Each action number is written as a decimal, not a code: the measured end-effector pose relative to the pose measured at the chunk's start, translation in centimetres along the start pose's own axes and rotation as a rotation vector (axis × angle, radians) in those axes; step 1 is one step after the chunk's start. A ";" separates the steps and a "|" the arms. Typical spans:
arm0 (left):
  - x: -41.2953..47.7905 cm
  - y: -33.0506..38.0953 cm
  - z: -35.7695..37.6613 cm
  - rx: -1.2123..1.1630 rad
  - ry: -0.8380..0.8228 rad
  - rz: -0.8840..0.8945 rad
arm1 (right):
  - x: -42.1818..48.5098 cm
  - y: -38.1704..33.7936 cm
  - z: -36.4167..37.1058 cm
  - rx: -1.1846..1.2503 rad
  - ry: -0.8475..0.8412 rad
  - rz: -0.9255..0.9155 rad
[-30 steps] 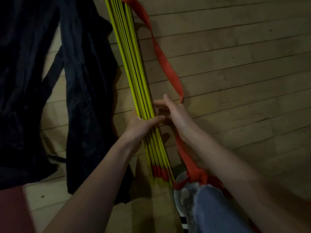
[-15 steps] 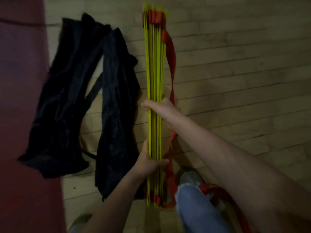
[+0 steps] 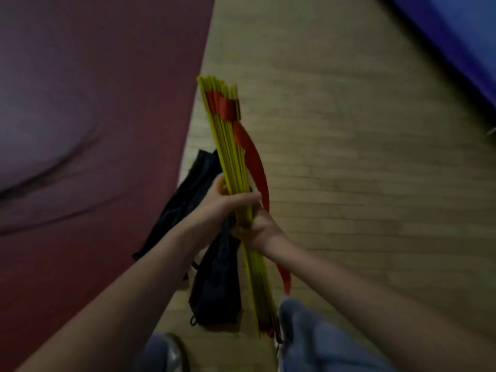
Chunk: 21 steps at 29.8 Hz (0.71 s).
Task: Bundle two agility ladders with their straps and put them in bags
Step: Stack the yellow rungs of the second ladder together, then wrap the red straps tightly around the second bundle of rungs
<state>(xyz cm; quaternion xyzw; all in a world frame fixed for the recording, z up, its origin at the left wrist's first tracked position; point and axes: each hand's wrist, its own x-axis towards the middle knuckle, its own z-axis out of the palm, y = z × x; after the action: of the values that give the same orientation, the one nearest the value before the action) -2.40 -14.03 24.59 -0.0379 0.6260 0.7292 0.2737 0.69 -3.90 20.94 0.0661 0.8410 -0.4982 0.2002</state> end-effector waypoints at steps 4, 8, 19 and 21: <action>-5.5 6.6 1.8 0.061 0.039 0.197 | -5.3 -5.0 -1.6 -0.115 0.047 -0.181; -10.8 10.1 4.4 0.207 0.000 0.328 | -10.7 -9.4 -5.4 -0.174 -0.100 -0.194; -20.9 18.0 7.9 0.328 -0.082 0.505 | -24.8 -18.7 -17.7 0.057 0.081 -0.300; -22.2 18.9 9.1 0.332 -0.089 0.517 | -26.8 -19.1 -18.5 0.055 0.083 -0.304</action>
<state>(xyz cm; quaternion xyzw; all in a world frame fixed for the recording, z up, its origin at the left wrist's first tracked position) 10.52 -14.62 52.24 0.1999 0.7130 0.6632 0.1086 14.12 5.00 55.04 -0.0359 0.8348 -0.5426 0.0855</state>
